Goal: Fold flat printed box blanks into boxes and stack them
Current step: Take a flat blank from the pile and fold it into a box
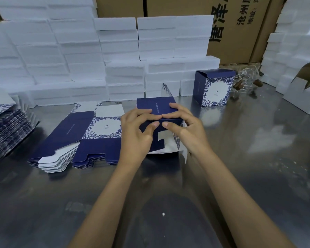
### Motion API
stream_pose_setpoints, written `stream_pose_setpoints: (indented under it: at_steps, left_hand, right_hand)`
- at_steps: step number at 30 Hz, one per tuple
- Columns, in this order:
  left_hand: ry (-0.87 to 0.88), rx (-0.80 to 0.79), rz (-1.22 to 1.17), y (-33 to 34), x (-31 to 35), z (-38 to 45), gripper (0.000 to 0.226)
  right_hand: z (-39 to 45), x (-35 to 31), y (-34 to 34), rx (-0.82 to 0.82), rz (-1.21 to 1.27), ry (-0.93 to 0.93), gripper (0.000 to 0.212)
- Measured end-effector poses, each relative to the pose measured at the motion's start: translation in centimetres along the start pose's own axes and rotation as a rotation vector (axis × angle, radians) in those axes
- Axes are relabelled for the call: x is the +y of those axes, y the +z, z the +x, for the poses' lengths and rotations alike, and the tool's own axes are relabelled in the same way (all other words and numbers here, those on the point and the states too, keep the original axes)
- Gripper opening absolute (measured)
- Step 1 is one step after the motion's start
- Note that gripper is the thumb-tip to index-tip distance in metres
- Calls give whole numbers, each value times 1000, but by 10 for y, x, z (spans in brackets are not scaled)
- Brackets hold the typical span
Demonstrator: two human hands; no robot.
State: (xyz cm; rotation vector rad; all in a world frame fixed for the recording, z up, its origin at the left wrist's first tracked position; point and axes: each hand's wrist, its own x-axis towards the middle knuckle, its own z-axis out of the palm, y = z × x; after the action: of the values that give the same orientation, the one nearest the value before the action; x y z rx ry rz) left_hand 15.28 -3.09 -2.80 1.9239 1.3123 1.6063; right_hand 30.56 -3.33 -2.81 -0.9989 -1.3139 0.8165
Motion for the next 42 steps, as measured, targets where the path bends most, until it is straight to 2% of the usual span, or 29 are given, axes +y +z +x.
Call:
stream_pose_setpoints:
  at_steps: [3,7,12,15,17,20,23,25,27,29,32,36,38,42]
  left_hand:
    - [-37,-81,-20,-8,-3,2,24]
    - [-54,-42,-71,-9,3,1,25]
    - [-96,-165,-113,-19,2,6,28]
    - [-109,-157,-177,-20,2,5,21]
    - [-9,-126,-74,-17,3,2,21]
    - [209,-154,177,-10,-1,-2,16]
    - [219,-308,320,-9,-7,-3,62]
    - [243,-345,375,-8,-12,-2,78]
    - [268,-304,377,-6,-15,-3,68]
    - [290,-224,384,-2,-17,-5,54]
    - [307,-154,418,4,-21,-8,45]
    - [331,-124,388,10,-25,-8,49]
    - [269,-104,246,11,-26,-9,62]
    - [-46,-98,22,7,-31,-9,104]
  right_hand:
    - [1,-2,-12,-69,-18,14,24]
    - [0,0,-10,-30,-39,-16,21]
    - [1,-1,-18,-105,26,10,30]
    - [3,0,-20,-75,-12,-13,30]
    - [4,0,-19,-64,-49,-28,30]
    - [3,-1,-21,-91,50,24,31]
    - [7,2,-28,-39,199,166,30]
    - [10,6,-34,-1,205,254,42]
    - [10,10,-39,-63,137,340,62]
    - [5,13,-41,-226,125,409,75]
    - [0,15,-42,-372,116,422,77]
    - [2,19,-39,-356,56,395,72]
    - [3,24,-34,-285,-15,376,79]
    - [3,31,-21,-168,-150,268,68]
